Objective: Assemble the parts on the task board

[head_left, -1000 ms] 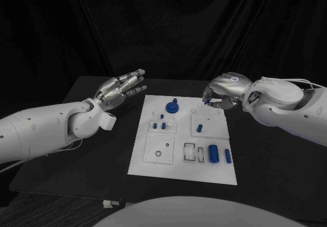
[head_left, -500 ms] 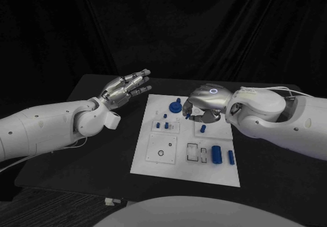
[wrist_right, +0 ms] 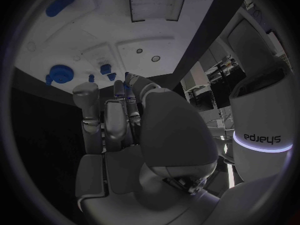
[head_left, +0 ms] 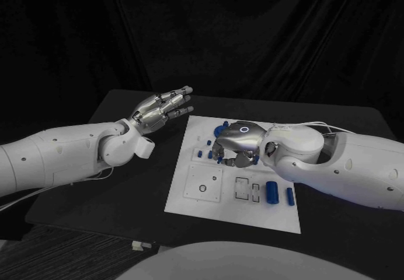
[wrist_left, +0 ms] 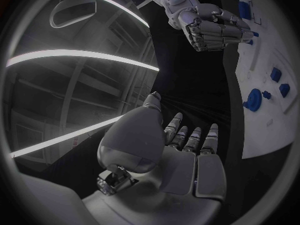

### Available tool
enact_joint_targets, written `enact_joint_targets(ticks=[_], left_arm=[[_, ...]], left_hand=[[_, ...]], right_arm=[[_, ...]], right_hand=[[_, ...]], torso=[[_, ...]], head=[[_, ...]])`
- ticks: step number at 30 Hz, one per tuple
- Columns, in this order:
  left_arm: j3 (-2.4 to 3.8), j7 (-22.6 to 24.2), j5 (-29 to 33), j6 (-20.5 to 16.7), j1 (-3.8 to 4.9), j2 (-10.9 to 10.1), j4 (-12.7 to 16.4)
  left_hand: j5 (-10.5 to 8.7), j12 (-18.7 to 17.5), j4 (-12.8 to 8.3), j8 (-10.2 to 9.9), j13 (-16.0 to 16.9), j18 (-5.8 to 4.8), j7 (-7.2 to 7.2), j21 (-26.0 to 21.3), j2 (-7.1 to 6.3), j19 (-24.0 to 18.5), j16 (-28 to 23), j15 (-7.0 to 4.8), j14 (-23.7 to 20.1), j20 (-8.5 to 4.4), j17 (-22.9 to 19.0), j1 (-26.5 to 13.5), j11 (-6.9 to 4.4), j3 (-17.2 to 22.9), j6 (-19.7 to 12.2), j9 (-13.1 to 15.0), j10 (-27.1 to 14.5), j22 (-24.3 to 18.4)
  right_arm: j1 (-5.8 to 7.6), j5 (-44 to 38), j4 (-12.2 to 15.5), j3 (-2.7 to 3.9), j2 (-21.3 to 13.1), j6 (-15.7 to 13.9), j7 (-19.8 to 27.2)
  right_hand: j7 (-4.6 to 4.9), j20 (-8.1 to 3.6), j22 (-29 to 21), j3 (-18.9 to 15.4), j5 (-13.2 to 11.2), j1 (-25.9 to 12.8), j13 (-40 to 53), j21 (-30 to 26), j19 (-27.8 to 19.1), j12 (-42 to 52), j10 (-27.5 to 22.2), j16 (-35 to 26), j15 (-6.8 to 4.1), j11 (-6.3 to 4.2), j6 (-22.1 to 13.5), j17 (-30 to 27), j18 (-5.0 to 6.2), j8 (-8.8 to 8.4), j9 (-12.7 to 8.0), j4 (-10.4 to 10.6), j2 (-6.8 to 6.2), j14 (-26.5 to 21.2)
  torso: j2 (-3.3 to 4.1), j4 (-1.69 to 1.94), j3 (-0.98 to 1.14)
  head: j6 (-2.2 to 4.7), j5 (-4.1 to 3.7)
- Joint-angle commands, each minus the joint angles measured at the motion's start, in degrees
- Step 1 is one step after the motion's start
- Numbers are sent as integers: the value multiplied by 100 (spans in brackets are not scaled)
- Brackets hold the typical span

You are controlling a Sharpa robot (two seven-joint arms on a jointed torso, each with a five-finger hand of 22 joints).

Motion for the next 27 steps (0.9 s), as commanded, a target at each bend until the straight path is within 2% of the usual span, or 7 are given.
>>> enact_joint_targets(ticks=[1,12,27], left_arm=[[5,60,42,87,-24,26,3],[5,60,42,121,-82,65,-14],[5,67,42,179,-105,76,-56]], left_hand=[[26,5,-32,12,6,36,-15,25,10,29,7,38,-12,4,3,32,41,3,-21,0,1,6],[28,4,-36,12,5,34,-15,26,18,31,8,39,-11,4,4,37,41,7,-18,0,-1,11],[44,1,-52,11,3,29,-11,28,18,39,8,48,-11,9,4,53,37,6,-24,0,-10,22]], right_arm=[[-69,-45,-63,4,86,43,-24],[-279,-45,-285,4,321,-35,-29],[-381,-45,-416,4,383,33,-24]], right_hand=[[36,9,538,22,-1,27,2,-28,-24,-39,4,-22,31,28,-19,0,89,-41,10,-21,25,-1],[45,16,534,35,31,48,1,-54,-35,-51,21,-15,39,35,-22,8,96,-63,9,-52,18,1],[53,21,535,47,51,62,-3,-54,-38,-69,17,-7,44,43,-31,16,98,-84,8,-72,17,3]], torso=[[0,-6,-1],[-7,-4,-4],[-13,-6,-2]], head=[[0,21],[0,54],[0,86]])
